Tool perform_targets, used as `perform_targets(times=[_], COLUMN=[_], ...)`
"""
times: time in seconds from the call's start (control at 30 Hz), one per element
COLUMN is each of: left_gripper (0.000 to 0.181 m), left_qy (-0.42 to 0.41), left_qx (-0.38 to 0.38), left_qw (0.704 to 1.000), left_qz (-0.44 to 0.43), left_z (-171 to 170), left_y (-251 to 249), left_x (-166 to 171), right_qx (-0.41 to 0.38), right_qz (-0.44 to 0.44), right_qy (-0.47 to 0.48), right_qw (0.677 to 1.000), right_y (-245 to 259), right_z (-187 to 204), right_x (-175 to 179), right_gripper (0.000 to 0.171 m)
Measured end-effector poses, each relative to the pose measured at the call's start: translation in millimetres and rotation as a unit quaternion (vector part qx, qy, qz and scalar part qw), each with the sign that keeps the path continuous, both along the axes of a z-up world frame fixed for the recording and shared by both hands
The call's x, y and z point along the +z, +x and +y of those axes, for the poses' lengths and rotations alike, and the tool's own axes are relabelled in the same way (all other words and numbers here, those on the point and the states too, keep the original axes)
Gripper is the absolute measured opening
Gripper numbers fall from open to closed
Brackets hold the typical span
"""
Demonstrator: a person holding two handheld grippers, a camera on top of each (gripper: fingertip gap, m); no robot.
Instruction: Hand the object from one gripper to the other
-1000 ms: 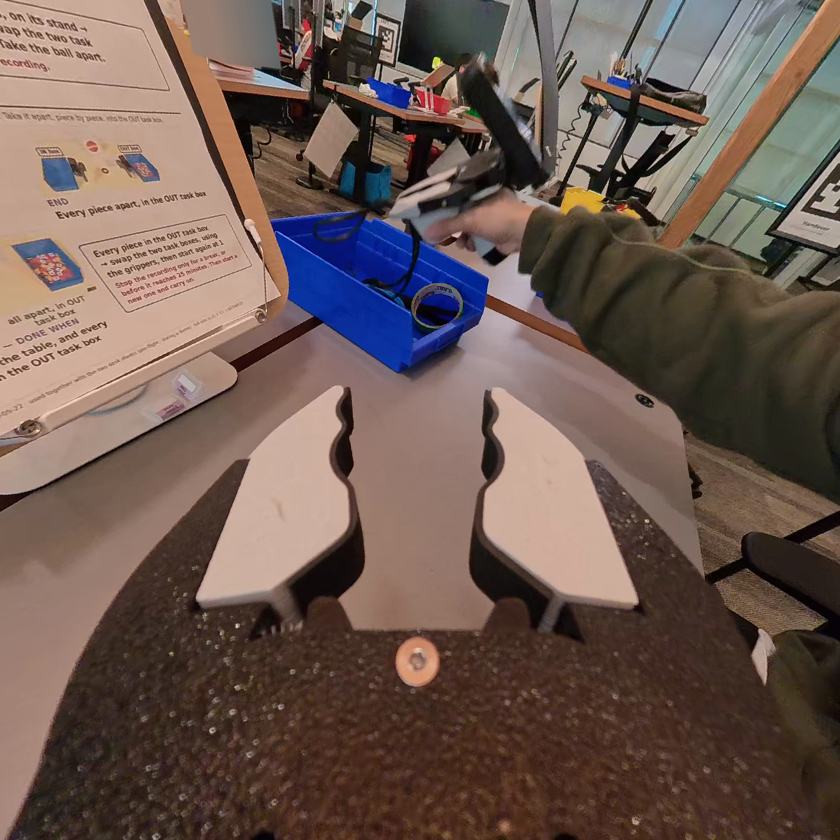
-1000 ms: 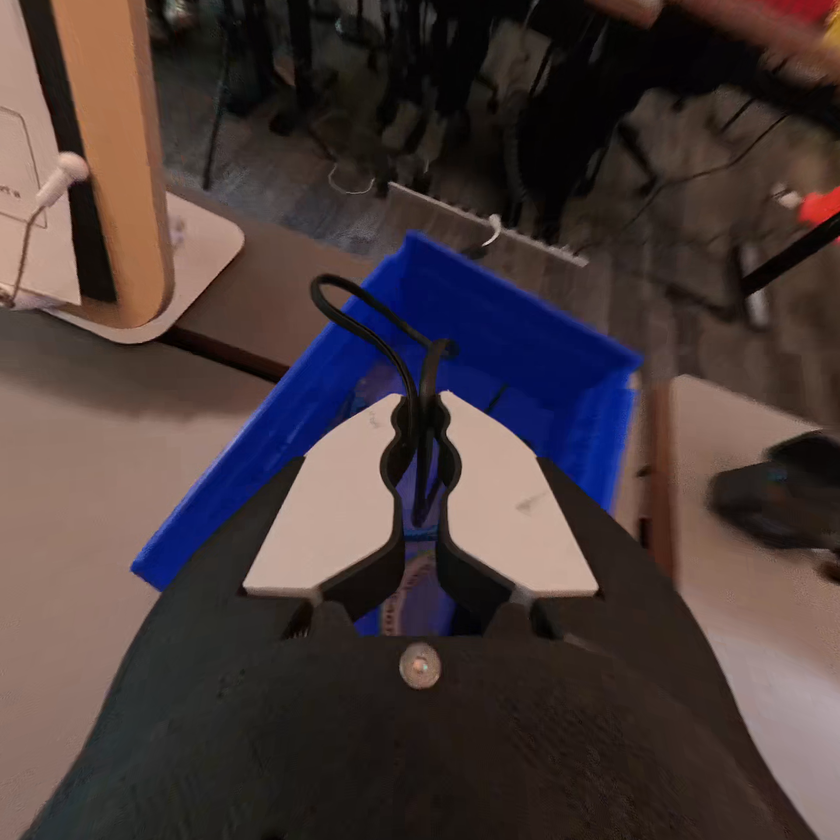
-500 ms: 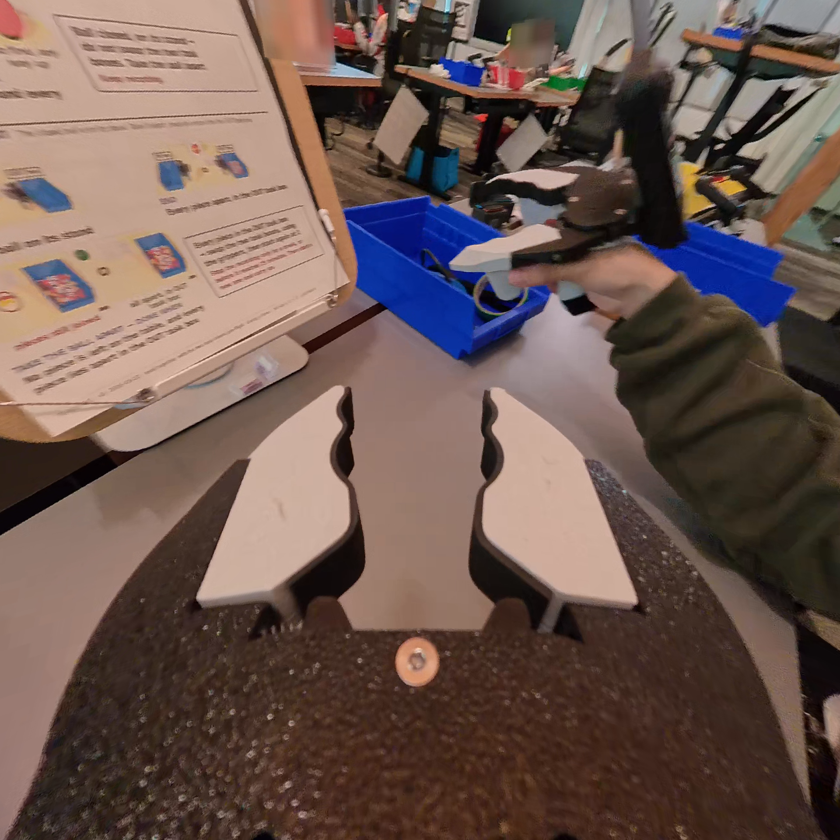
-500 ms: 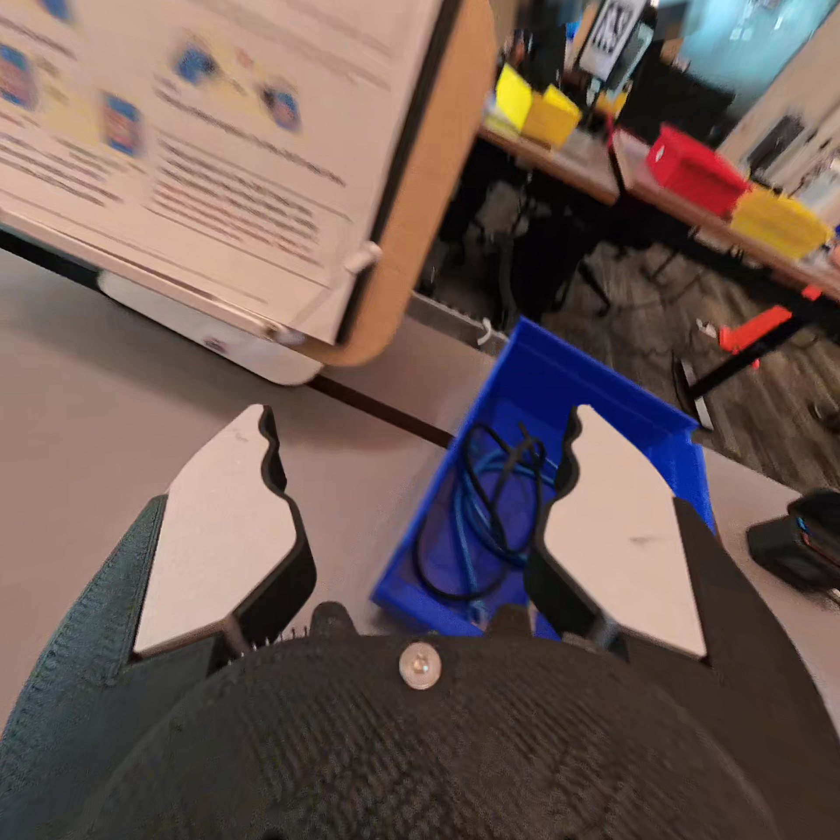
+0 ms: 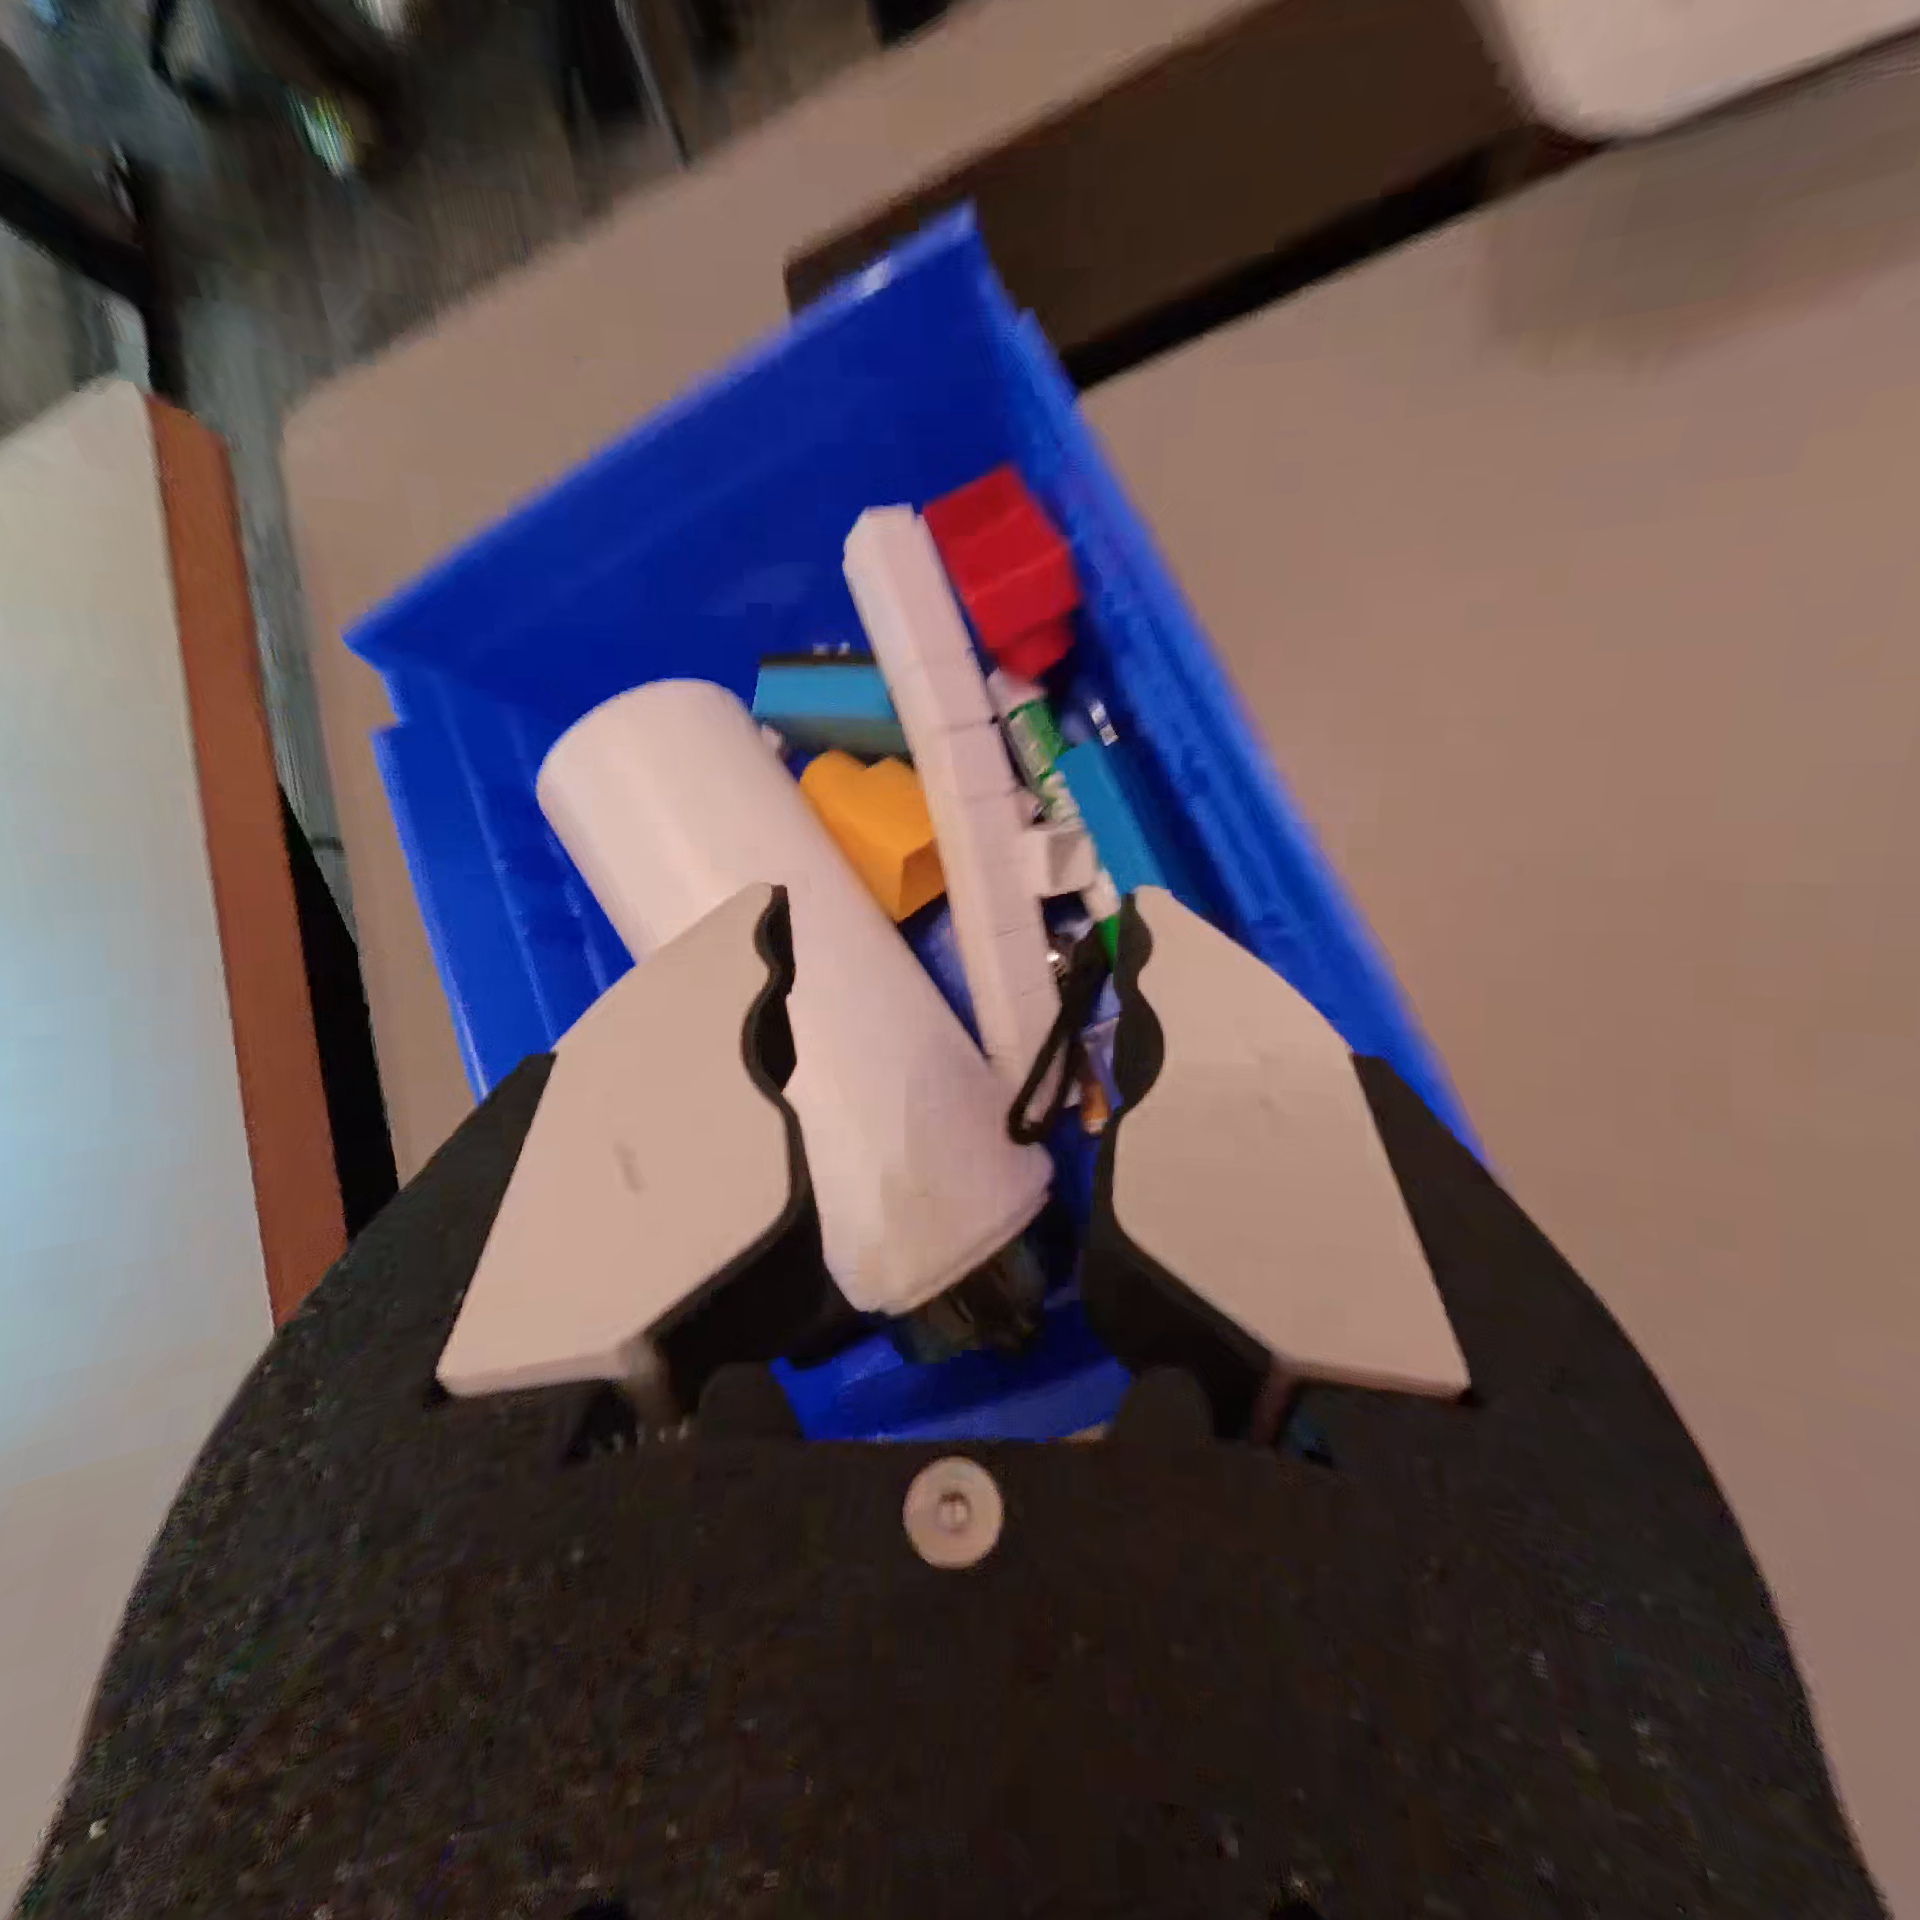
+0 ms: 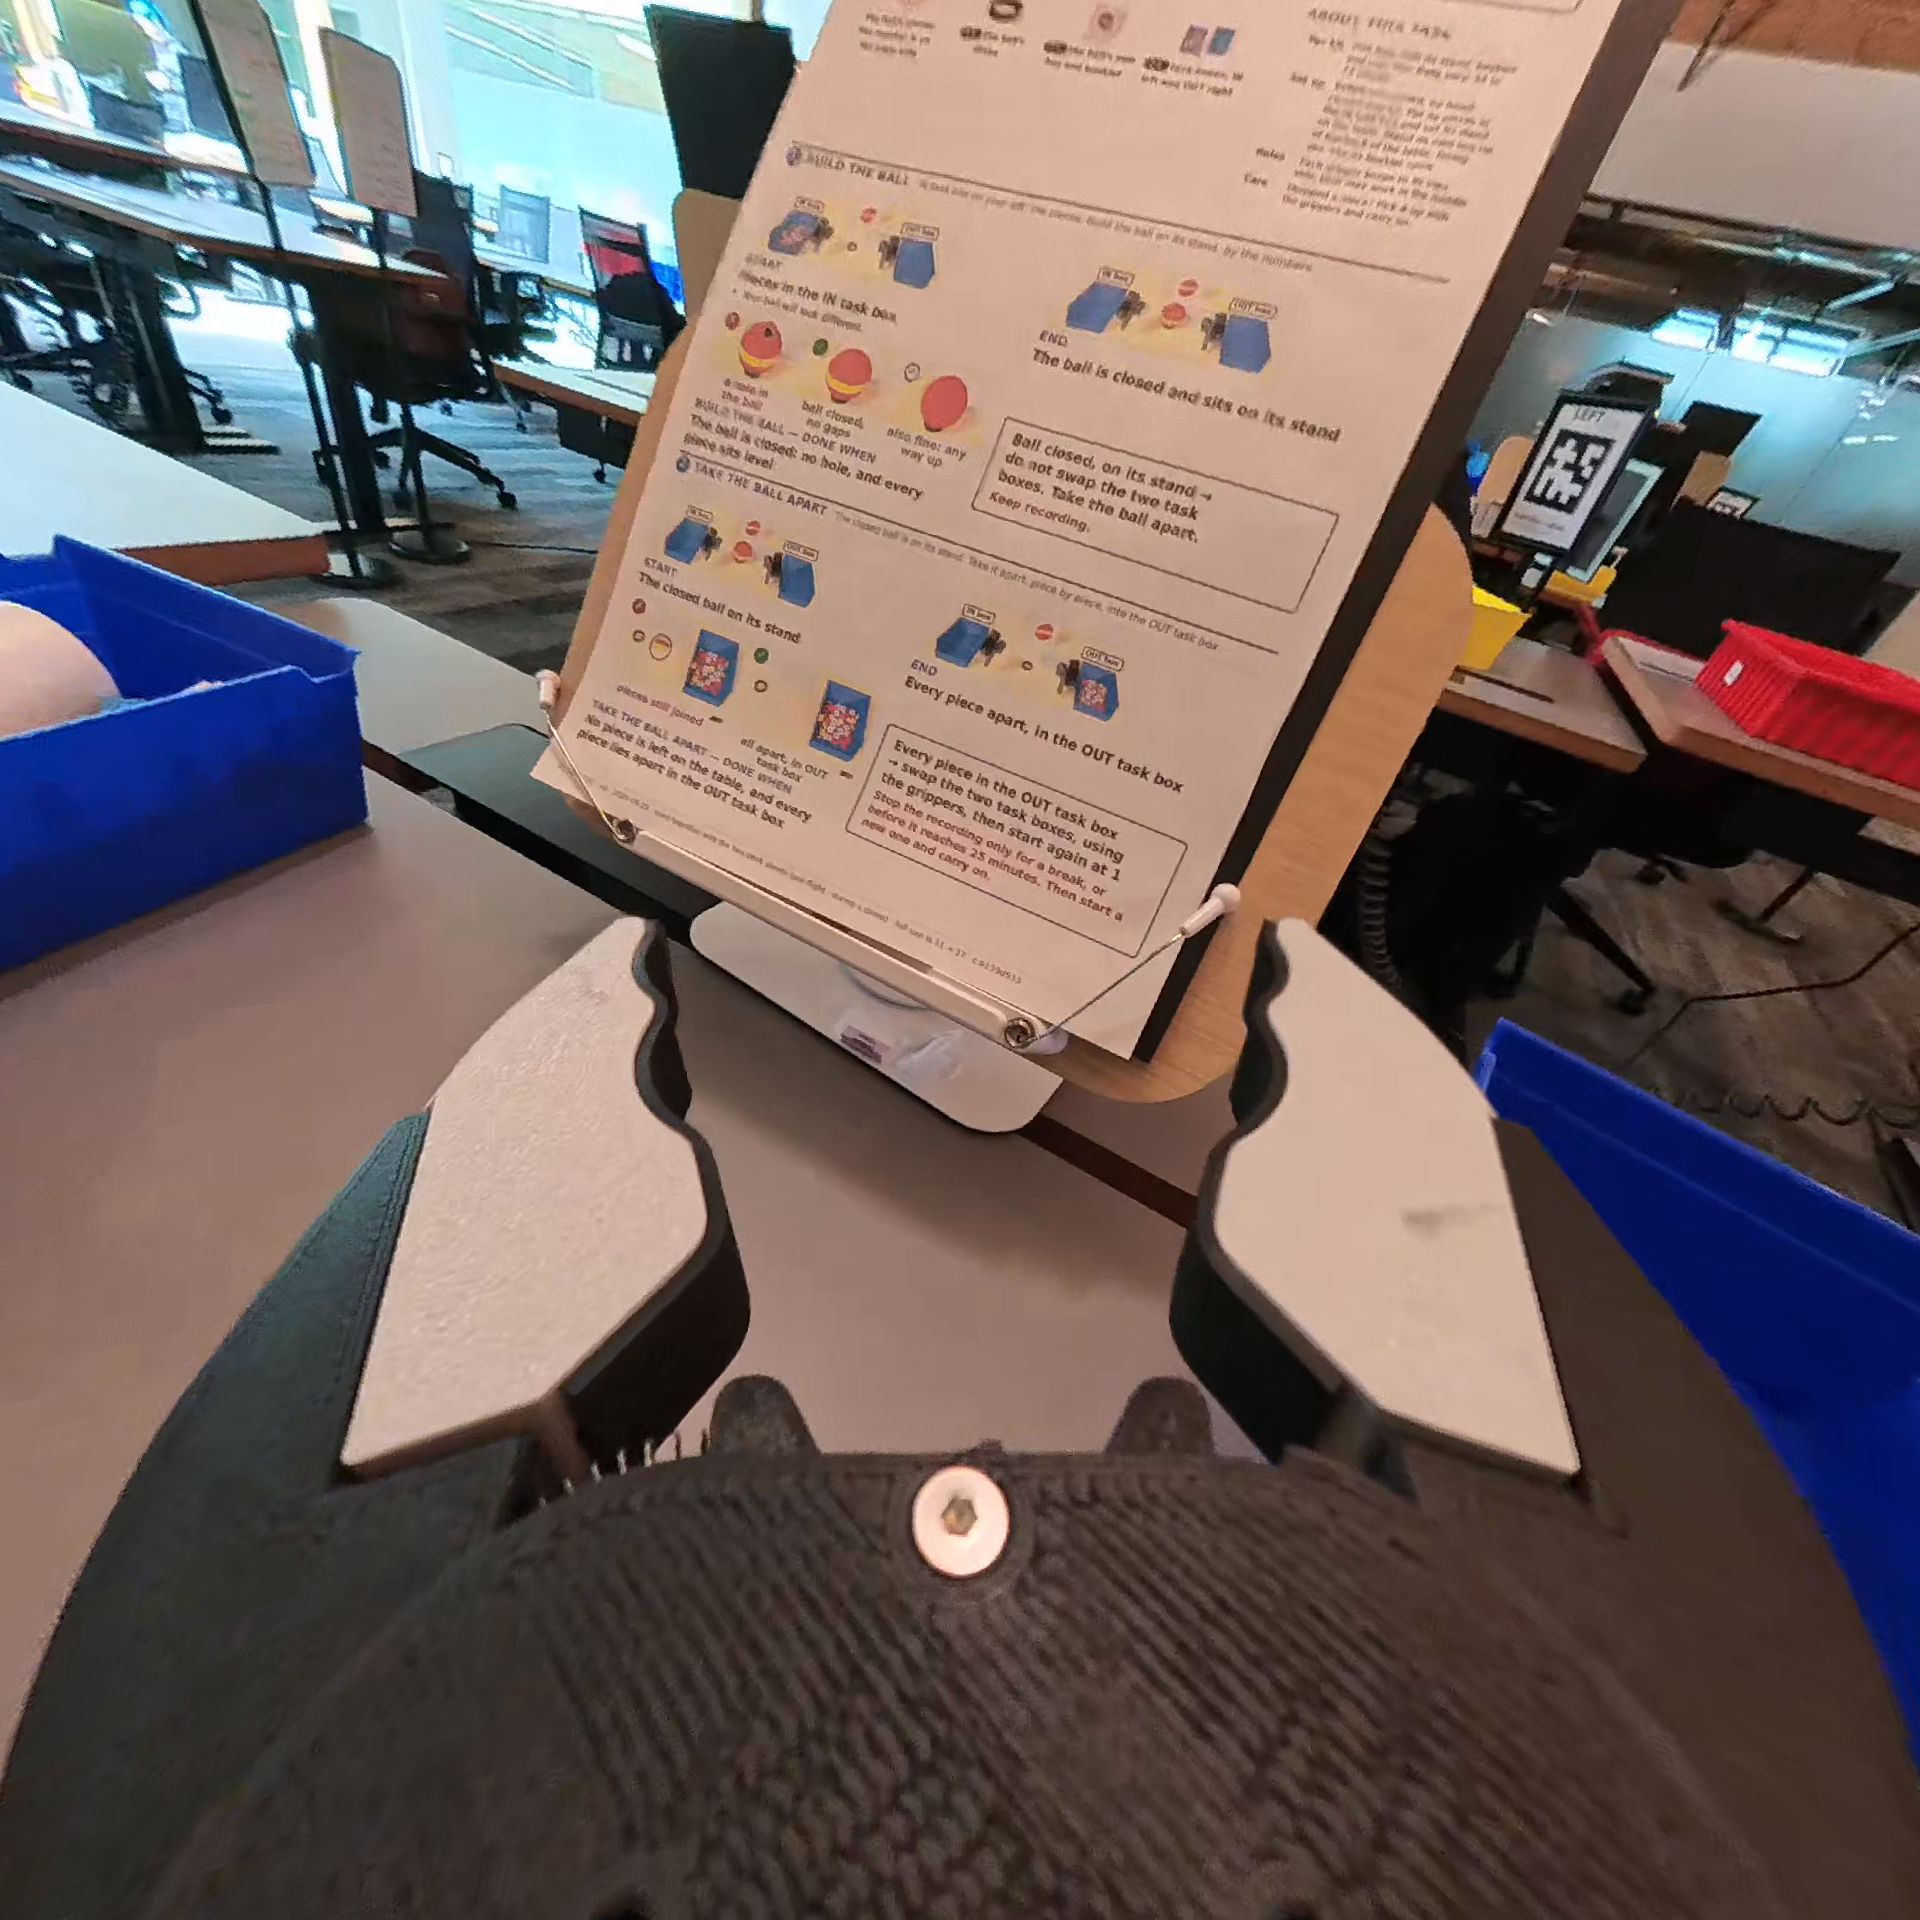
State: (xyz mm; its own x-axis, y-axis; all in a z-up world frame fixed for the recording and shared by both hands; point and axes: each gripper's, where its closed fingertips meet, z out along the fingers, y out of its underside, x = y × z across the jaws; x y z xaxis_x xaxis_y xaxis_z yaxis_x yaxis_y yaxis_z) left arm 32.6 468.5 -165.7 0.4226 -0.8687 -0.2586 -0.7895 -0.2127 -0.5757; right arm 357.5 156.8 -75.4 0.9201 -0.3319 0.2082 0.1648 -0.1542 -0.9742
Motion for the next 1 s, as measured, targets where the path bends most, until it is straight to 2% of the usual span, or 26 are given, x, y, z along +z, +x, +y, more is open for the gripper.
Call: perform_targets(times=[0.03,0.13,0.23,0.47,0.57,0.7,0.8,0.9,1.0], left_gripper=[0.061,0.061,0.060,0.049,0.046,0.028,0.023,0.022,0.021], left_qy=[-0.012,-0.028,-0.016,-0.020,0.019,0.028,0.037,0.080,0.127], left_qx=[0.008,0.000,-0.014,-0.014,-0.021,0.010,0.010,0.001,-0.015], left_qw=[0.999,0.992,0.978,0.959,0.955,0.973,0.989,0.993,0.992], left_qz=[0.031,0.124,0.207,0.281,0.294,0.227,0.144,0.082,0.002], left_z=[9.5,21.2,28.7,30.7,35.5,37.1,30.7,26.0,16.2], left_y=[-0.1,3.1,3.1,0.8,3.8,11.6,21.7,26.7,32.4], left_x=[-17.1,-60.1,-86.2,-106.0,-106.0,-93.2,-74.6,-44.2,2.5], right_qx=[0.008,0.017,0.024,0.039,0.045,0.054,0.055,0.064,0.082], right_qz=[-0.006,-0.018,-0.014,-0.016,-0.014,-0.008,-0.009,-0.007,-0.010], right_qy=[0.001,-0.003,-0.005,-0.013,-0.016,-0.012,-0.011,-0.013,-0.011], right_qw=[1.000,1.000,1.000,0.999,0.999,0.998,0.998,0.998,0.997], right_y=[-3.4,-8.9,-9.9,-13.7,-14.8,-17.3,-16.9,-19.9,-28.6], right_z=[0.5,0.3,-0.3,1.4,2.0,1.4,0.1,1.1,4.8], right_x=[1.8,4.5,3.4,0.7,-1.0,0.0,0.9,0.0,1.8], right_gripper=[0.103,0.102,0.101,0.099,0.099,0.097,0.096,0.095,0.095])
